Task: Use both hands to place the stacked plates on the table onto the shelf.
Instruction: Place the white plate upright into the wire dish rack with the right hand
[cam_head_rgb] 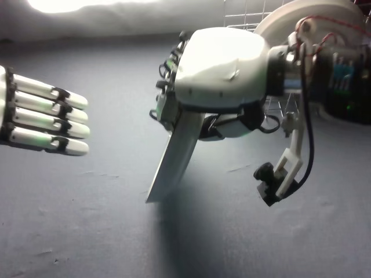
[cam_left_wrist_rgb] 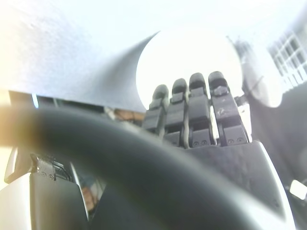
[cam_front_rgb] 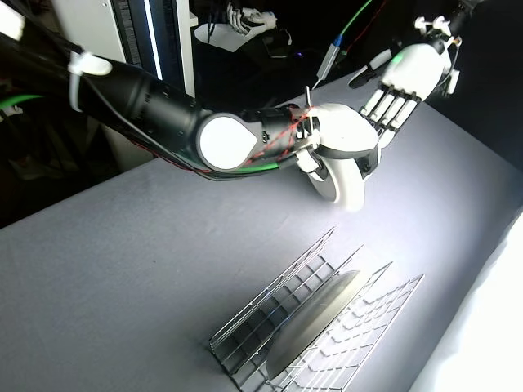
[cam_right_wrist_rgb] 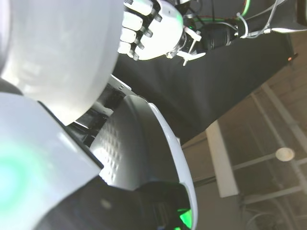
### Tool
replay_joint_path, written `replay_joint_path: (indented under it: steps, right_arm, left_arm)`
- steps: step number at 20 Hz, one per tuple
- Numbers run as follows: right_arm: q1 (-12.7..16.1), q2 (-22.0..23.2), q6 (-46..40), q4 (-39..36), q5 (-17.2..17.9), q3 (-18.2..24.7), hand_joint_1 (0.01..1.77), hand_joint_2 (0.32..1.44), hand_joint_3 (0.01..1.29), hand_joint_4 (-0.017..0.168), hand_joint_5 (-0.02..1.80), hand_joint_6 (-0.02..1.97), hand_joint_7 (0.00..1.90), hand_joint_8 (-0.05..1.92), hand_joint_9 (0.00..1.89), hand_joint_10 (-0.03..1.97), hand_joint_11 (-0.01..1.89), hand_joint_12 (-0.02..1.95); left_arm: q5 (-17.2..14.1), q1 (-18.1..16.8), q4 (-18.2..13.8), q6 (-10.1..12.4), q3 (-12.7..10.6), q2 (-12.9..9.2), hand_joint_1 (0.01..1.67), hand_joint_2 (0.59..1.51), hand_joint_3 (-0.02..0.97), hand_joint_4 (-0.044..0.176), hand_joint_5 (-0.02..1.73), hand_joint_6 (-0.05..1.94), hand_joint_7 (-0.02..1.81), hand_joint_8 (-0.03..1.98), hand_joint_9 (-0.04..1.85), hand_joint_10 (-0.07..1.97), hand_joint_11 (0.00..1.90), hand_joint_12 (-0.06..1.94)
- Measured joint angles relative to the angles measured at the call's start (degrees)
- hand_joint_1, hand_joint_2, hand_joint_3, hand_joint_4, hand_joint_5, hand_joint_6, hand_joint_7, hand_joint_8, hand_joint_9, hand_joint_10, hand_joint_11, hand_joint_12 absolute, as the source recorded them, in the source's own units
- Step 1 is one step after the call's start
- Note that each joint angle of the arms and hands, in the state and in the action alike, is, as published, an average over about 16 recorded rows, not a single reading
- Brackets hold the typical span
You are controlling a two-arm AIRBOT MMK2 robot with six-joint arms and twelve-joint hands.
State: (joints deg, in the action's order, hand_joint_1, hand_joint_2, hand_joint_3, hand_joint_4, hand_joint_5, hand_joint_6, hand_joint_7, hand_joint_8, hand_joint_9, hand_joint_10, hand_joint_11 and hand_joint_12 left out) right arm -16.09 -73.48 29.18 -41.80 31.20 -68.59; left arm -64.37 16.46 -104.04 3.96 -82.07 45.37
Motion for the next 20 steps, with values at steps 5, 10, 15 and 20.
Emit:
replay_joint_path:
  steps: [5,10,15,20]
  right_arm:
    - [1.90,4.09,-1.53,9.46,-1.37,4.80,1.39,0.92,0.01,0.002,1.12,0.73,1.20,0.57,1.11,0.85,0.85,1.06]
    - [4.18,6.87,-3.24,20.09,-3.58,8.09,1.39,0.92,0.01,0.000,1.11,0.73,1.20,0.57,1.11,0.85,0.86,1.05]
    - [7.00,9.20,-4.69,30.97,-9.02,9.88,1.40,0.92,0.01,0.000,1.11,0.75,1.20,0.59,1.11,0.86,0.86,1.04]
    - [10.02,10.87,-5.54,40.16,-16.41,10.40,1.40,0.93,0.01,-0.001,1.10,0.76,1.20,0.58,1.10,0.86,0.87,1.03]
  left_arm:
    - [-0.49,-2.49,-0.36,0.84,0.51,-2.44,0.01,1.012,0.010,0.001,0.01,0.01,0.02,0.00,0.02,0.02,0.01,0.01]
    - [-0.48,-3.99,-0.58,1.44,0.50,-4.28,0.01,1.012,0.010,0.001,0.02,0.01,0.02,0.00,0.02,0.02,0.01,0.01]
    - [0.19,-3.89,-0.66,1.72,0.02,-5.59,0.02,1.013,0.010,0.001,0.02,0.01,0.02,0.00,0.02,0.01,0.01,0.01]
    - [1.07,-2.82,-0.69,1.76,-0.62,-6.67,0.02,1.014,0.010,0.001,0.02,0.01,0.02,0.00,0.02,0.01,0.01,0.01]
